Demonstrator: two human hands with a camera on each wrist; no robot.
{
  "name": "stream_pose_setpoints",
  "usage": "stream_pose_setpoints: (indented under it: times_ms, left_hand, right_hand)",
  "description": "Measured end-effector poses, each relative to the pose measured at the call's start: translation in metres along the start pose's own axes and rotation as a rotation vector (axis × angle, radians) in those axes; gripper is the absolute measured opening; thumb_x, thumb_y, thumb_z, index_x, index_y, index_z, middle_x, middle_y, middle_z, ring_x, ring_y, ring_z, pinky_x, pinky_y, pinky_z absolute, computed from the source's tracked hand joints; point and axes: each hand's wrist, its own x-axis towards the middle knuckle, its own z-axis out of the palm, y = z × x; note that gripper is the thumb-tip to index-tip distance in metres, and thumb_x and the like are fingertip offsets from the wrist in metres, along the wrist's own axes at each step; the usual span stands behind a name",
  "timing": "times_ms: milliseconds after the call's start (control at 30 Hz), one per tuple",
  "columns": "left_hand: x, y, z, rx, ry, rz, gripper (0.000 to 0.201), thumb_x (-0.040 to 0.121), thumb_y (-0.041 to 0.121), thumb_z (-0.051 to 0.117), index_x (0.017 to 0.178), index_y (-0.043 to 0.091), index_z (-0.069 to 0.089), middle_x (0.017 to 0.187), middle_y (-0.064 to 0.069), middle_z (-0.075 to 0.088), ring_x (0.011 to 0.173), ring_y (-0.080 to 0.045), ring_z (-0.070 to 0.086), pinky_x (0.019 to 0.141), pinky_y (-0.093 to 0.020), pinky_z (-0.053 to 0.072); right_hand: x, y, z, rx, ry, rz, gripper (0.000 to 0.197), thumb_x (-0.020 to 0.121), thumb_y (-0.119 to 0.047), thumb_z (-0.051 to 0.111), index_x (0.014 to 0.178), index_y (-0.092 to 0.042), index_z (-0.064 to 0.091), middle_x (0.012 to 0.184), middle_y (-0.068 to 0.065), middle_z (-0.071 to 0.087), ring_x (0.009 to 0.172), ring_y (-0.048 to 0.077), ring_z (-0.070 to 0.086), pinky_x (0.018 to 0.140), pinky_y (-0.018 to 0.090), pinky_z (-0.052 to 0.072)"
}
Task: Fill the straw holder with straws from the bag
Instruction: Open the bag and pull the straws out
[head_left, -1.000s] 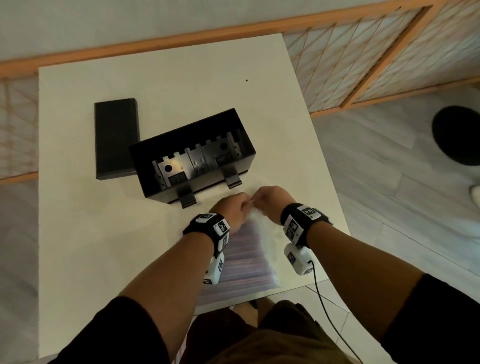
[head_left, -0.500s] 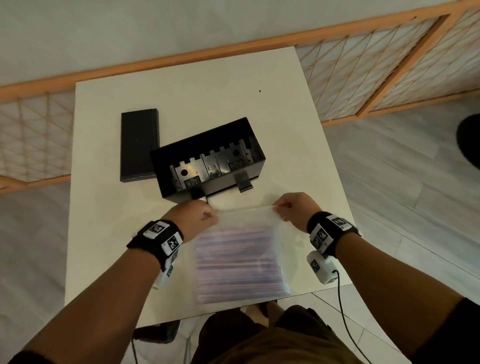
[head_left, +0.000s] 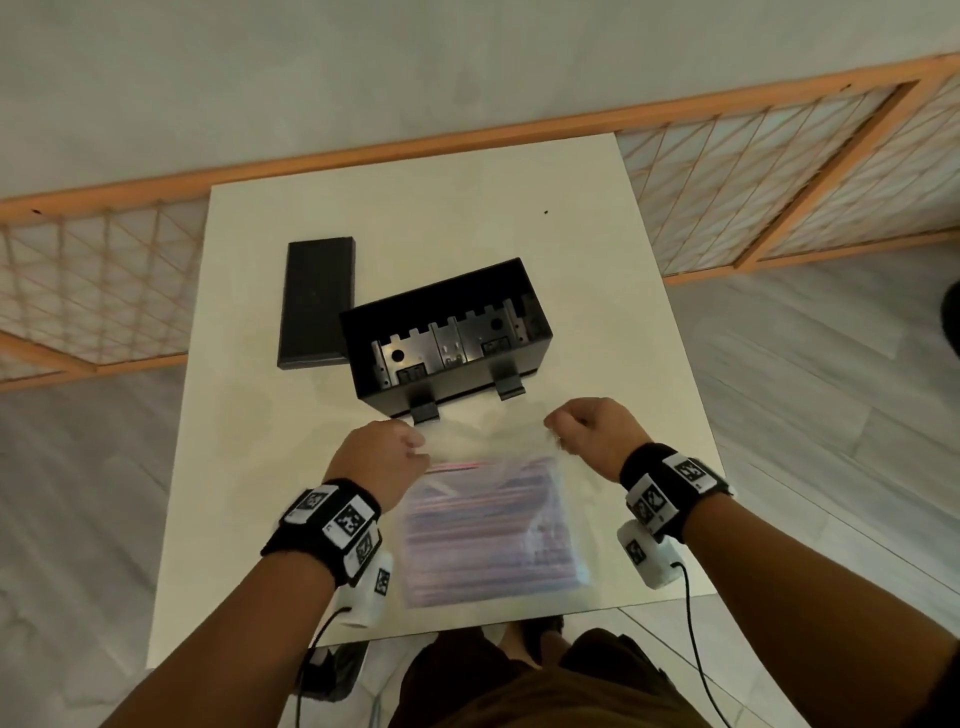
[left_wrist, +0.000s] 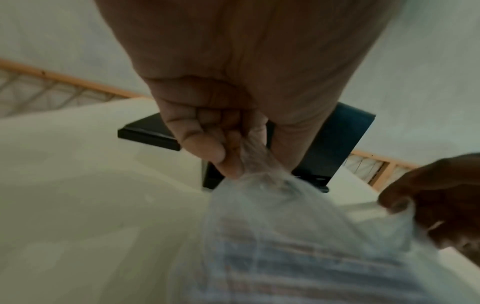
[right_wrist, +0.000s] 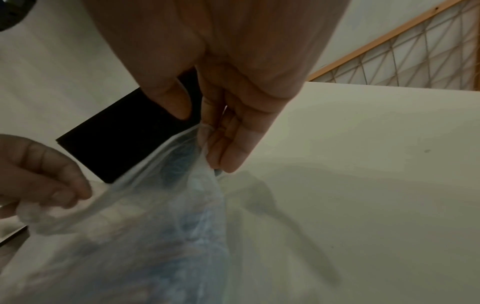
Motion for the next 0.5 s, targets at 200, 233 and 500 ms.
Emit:
stream_pose_setpoints:
  times_ms: [200, 233, 500]
  left_hand:
    - [-0.019, 0.003, 0.014, -0.769, 0.007, -0.05, 0.029, 0.09, 0.006, 0.069, 0.11, 0.026, 0.077, 0.106, 0.002, 0.077, 0.1, -0.013, 0.072, 0.093, -0.031, 0.056]
    - [-0.025, 0.006, 0.011, -0.973, -0.015, -0.117, 0.029, 0.091, 0.001, 0.067, 0.11, 0.021, 0.076, 0.104, -0.002, 0.078, 0.1, -0.014, 0.072, 0.093, -0.03, 0.056]
    - [-0.054, 0.005, -0.007, -1.699, -0.149, -0.325, 0.012, 0.098, 0.007, 0.048, 0.095, 0.008, 0.06, 0.071, -0.005, 0.057, 0.074, -0.02, 0.07, 0.087, -0.041, 0.059]
  right_hand:
    - [-0.001, -0.003, 0.003, -0.116, 0.076, 0.08, 0.032, 0.092, -0.042, 0.065, 0.084, -0.012, 0.072, 0.082, 0.002, 0.07, 0.075, 0.017, 0.063, 0.058, 0.023, 0.044]
    - [-0.003, -0.001, 0.003, -0.106, 0.078, 0.077, 0.024, 0.093, -0.036, 0.065, 0.086, -0.014, 0.073, 0.086, 0.0, 0.071, 0.078, 0.018, 0.064, 0.059, 0.021, 0.044]
    - [-0.026, -0.009, -0.001, 0.1, 0.133, -0.036, 0.024, 0.093, -0.01, 0.047, 0.093, -0.032, 0.056, 0.083, -0.003, 0.058, 0.069, 0.032, 0.064, 0.059, 0.043, 0.057]
